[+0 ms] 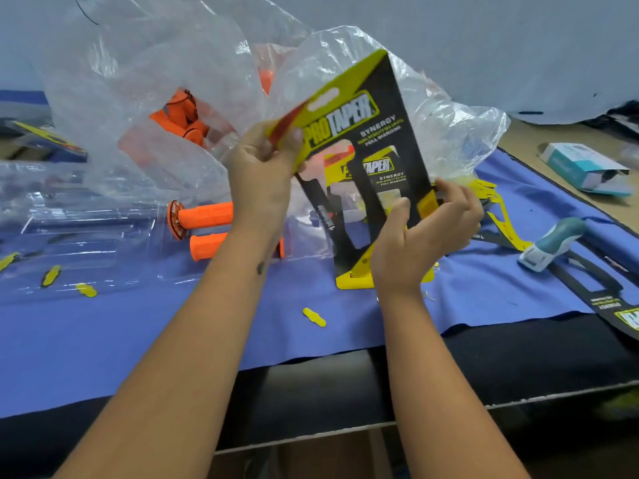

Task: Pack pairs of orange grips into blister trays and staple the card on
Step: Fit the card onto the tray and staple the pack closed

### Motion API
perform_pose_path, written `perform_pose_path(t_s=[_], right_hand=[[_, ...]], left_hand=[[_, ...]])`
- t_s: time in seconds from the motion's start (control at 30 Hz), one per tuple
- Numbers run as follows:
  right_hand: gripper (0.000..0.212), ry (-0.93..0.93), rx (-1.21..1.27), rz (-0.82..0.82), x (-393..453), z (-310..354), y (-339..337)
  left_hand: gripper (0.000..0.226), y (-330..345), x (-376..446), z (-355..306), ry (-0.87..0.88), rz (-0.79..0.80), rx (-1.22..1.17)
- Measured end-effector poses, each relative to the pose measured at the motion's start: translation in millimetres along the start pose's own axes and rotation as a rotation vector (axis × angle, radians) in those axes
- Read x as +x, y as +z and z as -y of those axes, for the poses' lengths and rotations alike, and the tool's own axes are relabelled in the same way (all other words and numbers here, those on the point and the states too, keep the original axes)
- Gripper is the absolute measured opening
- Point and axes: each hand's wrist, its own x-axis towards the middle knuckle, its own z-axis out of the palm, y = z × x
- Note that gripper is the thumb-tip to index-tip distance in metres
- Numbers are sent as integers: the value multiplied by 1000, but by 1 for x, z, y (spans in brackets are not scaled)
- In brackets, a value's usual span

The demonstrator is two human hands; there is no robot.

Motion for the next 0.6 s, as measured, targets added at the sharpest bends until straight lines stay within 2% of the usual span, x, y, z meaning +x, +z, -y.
perform_pose_path(t_s=[0.1, 0.17, 0.23, 0.3, 0.37, 0.47, 0.6], right_hand=[[36, -4, 61, 32, 0, 2, 2], [23, 98, 257, 117, 2, 11, 3], [14, 296, 486, 283, 7, 22, 6], [18, 443, 617, 479, 16, 33, 12], [24, 521, 647, 657, 26, 47, 22], [16, 580, 640, 852, 33, 67, 37], [12, 423, 525, 1017, 21, 83, 52]], left_hand=[[14, -16, 10, -9, 31, -60, -8], [14, -26, 20, -18, 58, -58, 45], [20, -35, 32, -28, 89, -22, 157], [32, -44, 43, -37, 94, 23, 280], [41, -54, 51, -45, 88, 88, 399], [44, -69, 55, -52, 89, 260, 623], [45, -82, 45, -50, 95, 511, 778]])
